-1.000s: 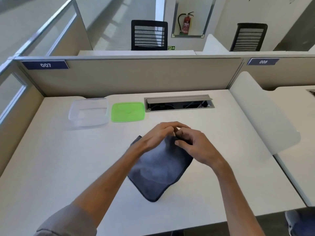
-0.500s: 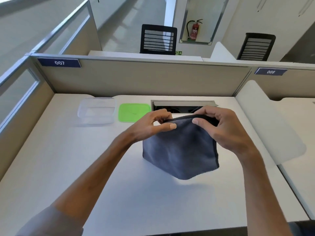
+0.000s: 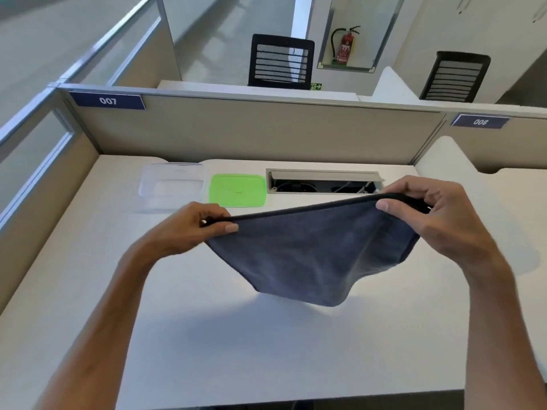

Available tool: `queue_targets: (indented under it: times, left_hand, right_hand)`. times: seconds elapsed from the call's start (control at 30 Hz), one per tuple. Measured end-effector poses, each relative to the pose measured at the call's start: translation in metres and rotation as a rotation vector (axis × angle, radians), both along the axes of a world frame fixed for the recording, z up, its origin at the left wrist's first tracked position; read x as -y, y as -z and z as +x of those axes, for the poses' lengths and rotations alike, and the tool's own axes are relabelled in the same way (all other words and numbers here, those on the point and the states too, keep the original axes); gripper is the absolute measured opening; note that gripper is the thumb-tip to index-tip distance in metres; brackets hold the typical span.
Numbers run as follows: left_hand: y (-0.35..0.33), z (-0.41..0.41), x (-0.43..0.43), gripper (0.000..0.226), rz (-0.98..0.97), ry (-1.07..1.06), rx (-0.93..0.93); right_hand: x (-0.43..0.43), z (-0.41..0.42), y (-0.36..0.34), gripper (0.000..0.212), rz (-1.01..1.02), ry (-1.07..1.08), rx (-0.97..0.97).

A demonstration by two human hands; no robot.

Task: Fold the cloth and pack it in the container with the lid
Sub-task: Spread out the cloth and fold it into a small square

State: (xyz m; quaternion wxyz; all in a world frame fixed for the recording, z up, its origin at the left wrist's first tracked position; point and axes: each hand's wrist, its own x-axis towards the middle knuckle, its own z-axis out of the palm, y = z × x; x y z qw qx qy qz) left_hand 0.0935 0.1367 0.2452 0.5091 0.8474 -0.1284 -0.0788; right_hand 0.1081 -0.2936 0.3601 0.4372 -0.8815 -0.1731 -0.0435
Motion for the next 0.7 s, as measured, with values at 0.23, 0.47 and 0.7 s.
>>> queue_targets:
  times: [0.23,0.47,0.7]
  left_hand:
    - [-0.040,0.025,-0.021,0.025,0.098,-0.128,0.161]
    - [-0.044,0.072,-0.007,0.015,0.186,-0.310,0.284]
    - [-0.070,0.088,0.010,0.027,0.164,-0.405,0.363]
  right_hand:
    - [0.015,0.019,0.015,0.005,0.001,-0.009,-0.123]
    - [0.017,0.066,0.035,0.011,-0.061,0.063,-0.092]
    - [0.013,0.088,0.017,0.014,-0.029,0.171,0.089]
